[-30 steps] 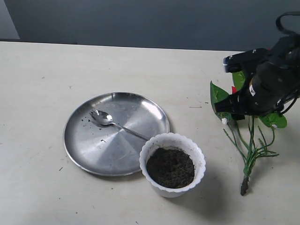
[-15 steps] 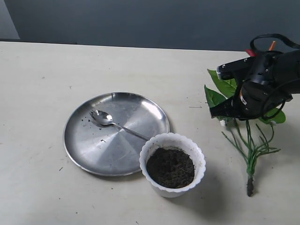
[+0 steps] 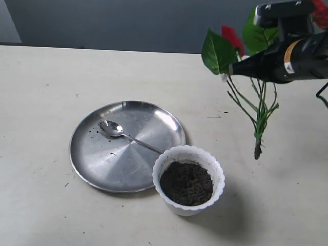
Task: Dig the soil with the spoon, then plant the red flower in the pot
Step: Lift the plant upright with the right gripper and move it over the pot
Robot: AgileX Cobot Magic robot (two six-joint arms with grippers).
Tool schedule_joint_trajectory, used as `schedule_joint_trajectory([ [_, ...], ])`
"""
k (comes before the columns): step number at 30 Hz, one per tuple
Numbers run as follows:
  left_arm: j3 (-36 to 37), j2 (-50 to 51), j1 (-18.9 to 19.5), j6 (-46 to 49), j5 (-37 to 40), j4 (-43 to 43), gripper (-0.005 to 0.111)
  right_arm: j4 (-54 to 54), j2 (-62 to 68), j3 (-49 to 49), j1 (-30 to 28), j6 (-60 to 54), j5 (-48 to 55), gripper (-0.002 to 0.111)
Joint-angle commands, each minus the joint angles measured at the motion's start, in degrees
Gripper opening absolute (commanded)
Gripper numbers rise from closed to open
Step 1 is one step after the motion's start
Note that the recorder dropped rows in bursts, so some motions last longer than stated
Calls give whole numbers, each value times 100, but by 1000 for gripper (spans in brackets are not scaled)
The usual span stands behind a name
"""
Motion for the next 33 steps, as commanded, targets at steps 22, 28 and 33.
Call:
schedule_joint_trajectory([
  [22,-13,-7,-31,-25,-79,-9,1,612,-2370,3020,-21,-1196,-6087,1],
  [28,-13,-7,-31,-25,-79,-9,1,1979,-1822,3311,-21,-2444,-7313,1],
  [33,-13,-7,-31,-25,-79,-9,1,1955,-1243,3311,148,-2551,-7771,1],
])
